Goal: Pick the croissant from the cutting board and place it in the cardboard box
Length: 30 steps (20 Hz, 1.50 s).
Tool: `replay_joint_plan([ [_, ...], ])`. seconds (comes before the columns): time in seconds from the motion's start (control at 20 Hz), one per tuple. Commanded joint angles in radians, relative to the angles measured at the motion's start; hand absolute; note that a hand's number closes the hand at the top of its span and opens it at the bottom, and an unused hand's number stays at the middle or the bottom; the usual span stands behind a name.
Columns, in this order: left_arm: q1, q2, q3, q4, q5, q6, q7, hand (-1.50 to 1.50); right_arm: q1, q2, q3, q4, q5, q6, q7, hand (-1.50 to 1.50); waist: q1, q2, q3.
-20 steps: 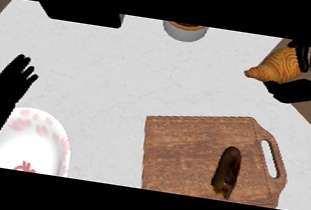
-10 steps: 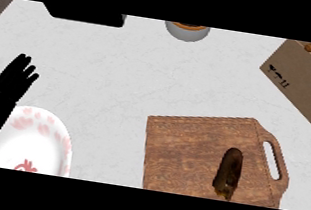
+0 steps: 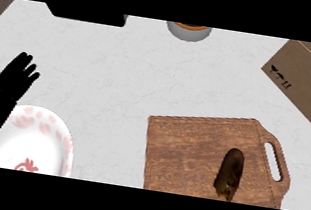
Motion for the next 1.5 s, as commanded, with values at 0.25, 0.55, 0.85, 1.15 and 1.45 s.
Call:
replay_joint_plan([
  [0.25,-0.035,-0.033,-0.024,-0.022,-0.044,0.042,0.032,0.00,-0.074,-0.025,-0.045,0.421,0.018,-0.206,-0.233,1.50,0.009,0.005,0.001],
  [0.55,-0.017,-0.008,0.005,0.008,-0.018,-0.014,0.001,0.00,-0.085,-0.029,-0.046,0.611,0.012,-0.133,-0.271,1.50,0.019,0.010,0.001],
  [0.85,-0.046,-0.015,0.009,0.025,-0.031,0.002,0.006,0.00,-0.090,-0.026,-0.057,0.721,0.017,-0.129,-0.261,-1.50,0.010,0.006,0.001],
  [1.15,0.010,-0.030,-0.006,-0.057,-0.020,-0.003,0.039,0.00,-0.052,-0.015,-0.168,0.734,-0.102,-0.230,-0.430,-1.50,0.009,0.002,0.002],
  [1.45,-0.025,-0.033,-0.008,-0.030,-0.029,0.014,0.058,0.00,-0.115,-0.040,-0.396,0.749,-0.327,-0.238,-0.433,-1.50,0.003,0.005,0.003],
])
